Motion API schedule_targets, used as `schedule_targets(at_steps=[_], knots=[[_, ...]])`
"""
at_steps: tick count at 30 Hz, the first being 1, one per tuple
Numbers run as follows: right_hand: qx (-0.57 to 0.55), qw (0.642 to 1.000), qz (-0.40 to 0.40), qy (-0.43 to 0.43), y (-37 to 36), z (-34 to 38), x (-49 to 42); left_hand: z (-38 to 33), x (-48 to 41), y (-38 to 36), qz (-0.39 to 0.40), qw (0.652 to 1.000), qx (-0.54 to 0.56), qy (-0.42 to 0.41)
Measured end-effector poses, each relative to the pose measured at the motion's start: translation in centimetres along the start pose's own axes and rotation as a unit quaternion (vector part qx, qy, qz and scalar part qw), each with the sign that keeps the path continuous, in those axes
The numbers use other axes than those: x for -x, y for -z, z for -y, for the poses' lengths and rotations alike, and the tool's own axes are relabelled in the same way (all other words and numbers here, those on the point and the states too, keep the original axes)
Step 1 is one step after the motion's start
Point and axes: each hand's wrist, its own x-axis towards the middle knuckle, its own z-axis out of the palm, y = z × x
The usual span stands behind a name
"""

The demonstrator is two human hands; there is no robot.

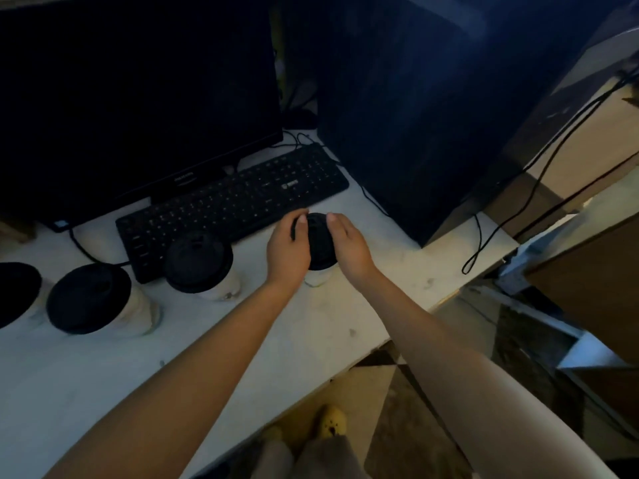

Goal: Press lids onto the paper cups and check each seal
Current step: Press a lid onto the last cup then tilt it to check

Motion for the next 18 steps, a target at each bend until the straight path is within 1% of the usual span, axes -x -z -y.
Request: schedule_targets(at_steps=[3, 5, 7, 10, 14, 16, 18], knots=[[-0.013, 1.000, 0.000, 0.017, 0.2, -0.1, -0.1, -0.1, 0.2, 0.2, 0.008, 1.000, 0.008, -0.016], [-0.029, 0.999, 0.014, 0.013, -0.4, -0.9, -0.8, 0.5, -0.3, 0.2, -0.007, 1.000, 0.001, -0.013], [-0.030, 0.999, 0.009, 0.021, -0.3, -1.4, -0.5, 0.7, -0.1, 0.2, -0.002, 1.000, 0.007, -0.018], [-0.064, 0.998, 0.009, 0.012, -0.4, -1.3, -0.4, 0.8, -0.1, 0.0, 0.001, 1.000, -0.004, -0.018], [-0.086, 0.996, -0.023, 0.000, -1.0, -0.6, 0.8, 0.5, -0.9, 0.7, 0.045, 0.999, -0.014, -0.016], [-0.075, 0.996, -0.041, 0.005, -1.3, -0.7, 2.1, 0.5, -1.6, 1.1, 0.081, 0.994, -0.054, -0.039], [-0.062, 0.997, -0.046, 0.007, -1.4, -1.1, 3.6, 0.5, -2.5, 1.6, 0.110, 0.978, -0.148, -0.094]])
